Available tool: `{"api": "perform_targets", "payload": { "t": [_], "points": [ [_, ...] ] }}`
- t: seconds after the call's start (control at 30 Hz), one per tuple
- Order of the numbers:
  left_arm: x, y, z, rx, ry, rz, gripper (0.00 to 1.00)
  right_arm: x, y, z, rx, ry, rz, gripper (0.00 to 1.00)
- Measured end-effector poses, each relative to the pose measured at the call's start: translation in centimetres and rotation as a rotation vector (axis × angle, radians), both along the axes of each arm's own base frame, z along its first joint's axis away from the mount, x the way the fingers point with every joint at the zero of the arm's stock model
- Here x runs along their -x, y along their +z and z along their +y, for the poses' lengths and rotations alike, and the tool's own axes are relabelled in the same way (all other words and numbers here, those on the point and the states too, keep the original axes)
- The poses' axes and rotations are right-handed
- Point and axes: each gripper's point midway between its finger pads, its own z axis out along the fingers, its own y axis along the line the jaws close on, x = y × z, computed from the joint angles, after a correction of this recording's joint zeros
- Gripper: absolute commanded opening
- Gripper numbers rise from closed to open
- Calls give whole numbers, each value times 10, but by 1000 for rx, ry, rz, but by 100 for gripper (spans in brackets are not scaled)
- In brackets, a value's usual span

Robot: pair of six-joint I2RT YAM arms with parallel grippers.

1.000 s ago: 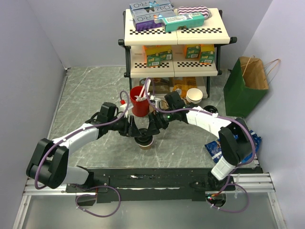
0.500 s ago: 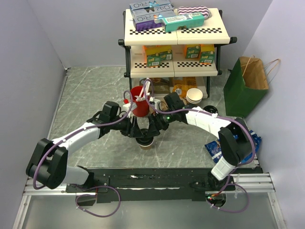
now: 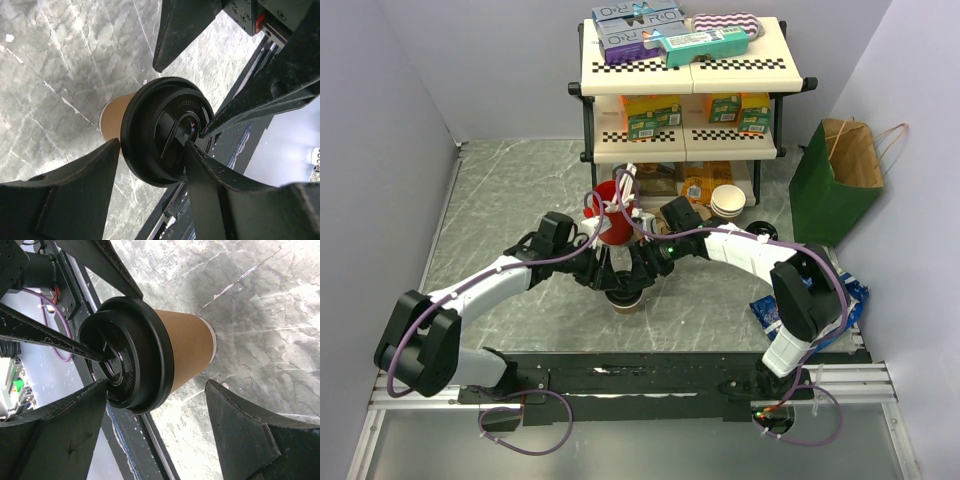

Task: Pack the takeout coffee

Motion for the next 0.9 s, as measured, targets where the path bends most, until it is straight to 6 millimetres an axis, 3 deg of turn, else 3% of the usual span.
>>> {"api": "perform_targets", "payload": {
  "t": [0.4, 0.57, 0.77, 0.9],
  "points": [
    [4, 13, 1, 21, -7, -26, 60, 9, 0, -2, 1, 25, 28, 83],
    [3, 7, 5, 3, 16, -21, 59, 13, -1, -3, 8, 33, 41, 86],
    [-7, 3, 14, -29, 73, -30, 55, 10, 0, -1, 4, 29, 31, 88],
    [-13, 10, 19, -18, 98, -55, 54, 9, 1, -1, 2, 27, 26, 89]
  ]
}}
